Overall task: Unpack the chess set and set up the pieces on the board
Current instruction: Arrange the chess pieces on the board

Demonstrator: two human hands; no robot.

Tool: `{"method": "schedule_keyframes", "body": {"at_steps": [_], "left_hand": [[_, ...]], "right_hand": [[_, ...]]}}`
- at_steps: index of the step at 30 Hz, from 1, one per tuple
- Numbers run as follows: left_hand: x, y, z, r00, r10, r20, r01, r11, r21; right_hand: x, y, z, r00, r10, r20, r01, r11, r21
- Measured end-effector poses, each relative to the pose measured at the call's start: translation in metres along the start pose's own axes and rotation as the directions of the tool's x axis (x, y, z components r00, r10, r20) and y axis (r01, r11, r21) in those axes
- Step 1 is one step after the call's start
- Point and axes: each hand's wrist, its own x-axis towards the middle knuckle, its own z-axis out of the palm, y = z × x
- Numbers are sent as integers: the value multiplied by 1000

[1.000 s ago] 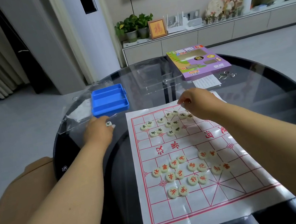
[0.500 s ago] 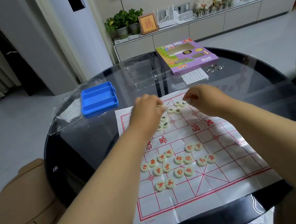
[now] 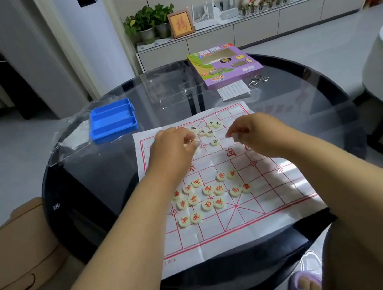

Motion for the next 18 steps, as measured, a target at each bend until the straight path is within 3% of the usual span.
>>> {"method": "schedule_keyframes", "body": {"at_steps": [6, 18], "left_hand": [[-46, -14, -19, 988, -149, -38, 147, 987, -61], [-100, -29, -25, 956, -292, 17, 291, 940, -180]], "right_hand": [[-34, -6, 2, 999, 17, 34, -18, 999, 33], [-77, 4, 9, 991, 40, 130, -31, 997, -69]]}}
